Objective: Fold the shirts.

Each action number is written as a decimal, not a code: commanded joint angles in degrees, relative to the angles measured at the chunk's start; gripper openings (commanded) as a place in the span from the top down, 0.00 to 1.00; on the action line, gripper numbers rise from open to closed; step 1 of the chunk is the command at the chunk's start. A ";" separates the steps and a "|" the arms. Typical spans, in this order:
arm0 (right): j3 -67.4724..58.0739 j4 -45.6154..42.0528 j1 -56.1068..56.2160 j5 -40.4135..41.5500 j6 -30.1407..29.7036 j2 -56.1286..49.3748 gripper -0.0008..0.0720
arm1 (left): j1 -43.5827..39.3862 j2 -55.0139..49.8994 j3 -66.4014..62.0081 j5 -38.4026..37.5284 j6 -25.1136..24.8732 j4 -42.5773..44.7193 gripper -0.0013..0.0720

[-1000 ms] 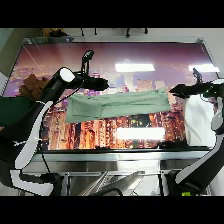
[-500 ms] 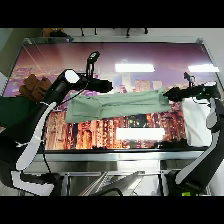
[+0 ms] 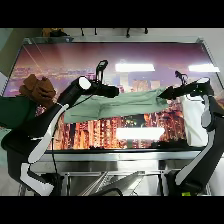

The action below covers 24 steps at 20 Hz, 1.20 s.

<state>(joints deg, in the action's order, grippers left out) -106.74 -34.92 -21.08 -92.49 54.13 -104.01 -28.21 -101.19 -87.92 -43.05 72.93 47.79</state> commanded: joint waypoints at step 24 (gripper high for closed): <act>5.77 2.99 33.48 22.05 12.11 18.91 0.97 | 20.41 17.57 -28.50 -39.19 6.38 -11.74 0.96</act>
<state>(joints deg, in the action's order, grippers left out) -102.35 -30.30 0.99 -84.51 65.01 -82.26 -15.94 -95.37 -116.44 -75.33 80.60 37.39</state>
